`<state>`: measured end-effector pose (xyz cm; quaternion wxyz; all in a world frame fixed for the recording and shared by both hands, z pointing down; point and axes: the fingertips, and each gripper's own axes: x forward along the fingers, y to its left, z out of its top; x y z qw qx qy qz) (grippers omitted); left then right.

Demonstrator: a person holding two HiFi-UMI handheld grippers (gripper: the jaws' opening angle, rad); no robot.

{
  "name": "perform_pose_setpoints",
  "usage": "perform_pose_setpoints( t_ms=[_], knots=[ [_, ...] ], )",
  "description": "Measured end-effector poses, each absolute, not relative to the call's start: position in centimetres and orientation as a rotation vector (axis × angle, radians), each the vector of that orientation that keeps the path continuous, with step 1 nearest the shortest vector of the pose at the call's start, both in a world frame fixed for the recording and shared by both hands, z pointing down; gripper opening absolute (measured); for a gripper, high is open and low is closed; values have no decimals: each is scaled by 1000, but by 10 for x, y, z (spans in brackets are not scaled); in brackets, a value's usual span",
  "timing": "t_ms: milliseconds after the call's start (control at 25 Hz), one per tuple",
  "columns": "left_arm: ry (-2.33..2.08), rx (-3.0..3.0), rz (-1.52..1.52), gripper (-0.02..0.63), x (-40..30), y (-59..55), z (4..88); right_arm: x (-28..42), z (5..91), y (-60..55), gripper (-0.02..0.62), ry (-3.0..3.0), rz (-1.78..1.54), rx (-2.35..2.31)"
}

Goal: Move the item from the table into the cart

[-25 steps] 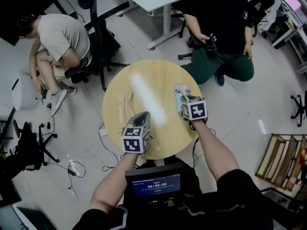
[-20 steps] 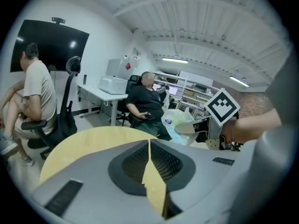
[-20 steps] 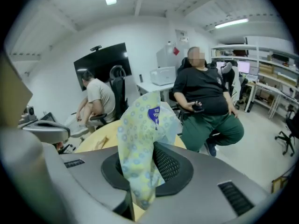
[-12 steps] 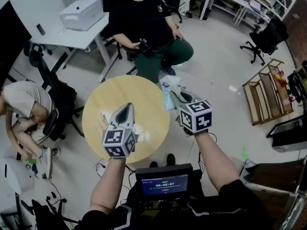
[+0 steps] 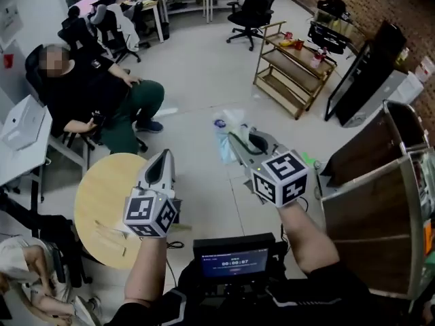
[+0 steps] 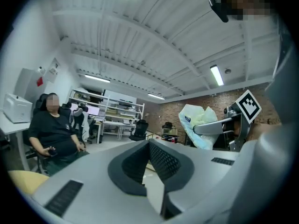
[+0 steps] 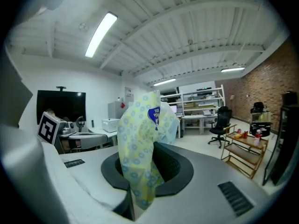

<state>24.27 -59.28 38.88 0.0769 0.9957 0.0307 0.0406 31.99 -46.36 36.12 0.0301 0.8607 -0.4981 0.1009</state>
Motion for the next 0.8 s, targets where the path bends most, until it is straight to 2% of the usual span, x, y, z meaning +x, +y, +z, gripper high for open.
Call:
perform_pose_setpoints(
  t_ms=[360,640,800],
  knots=[
    [575,2978,83,0,343,-247,352,355,316,-97,37,-1130,165,2895],
    [1059,2901,17,0,390,-101,335,359,300,40,37,-682,61,3068],
    [1319,2785,-11,0,396,30,330,330,298,171,37,-343,46,3125]
  ],
)
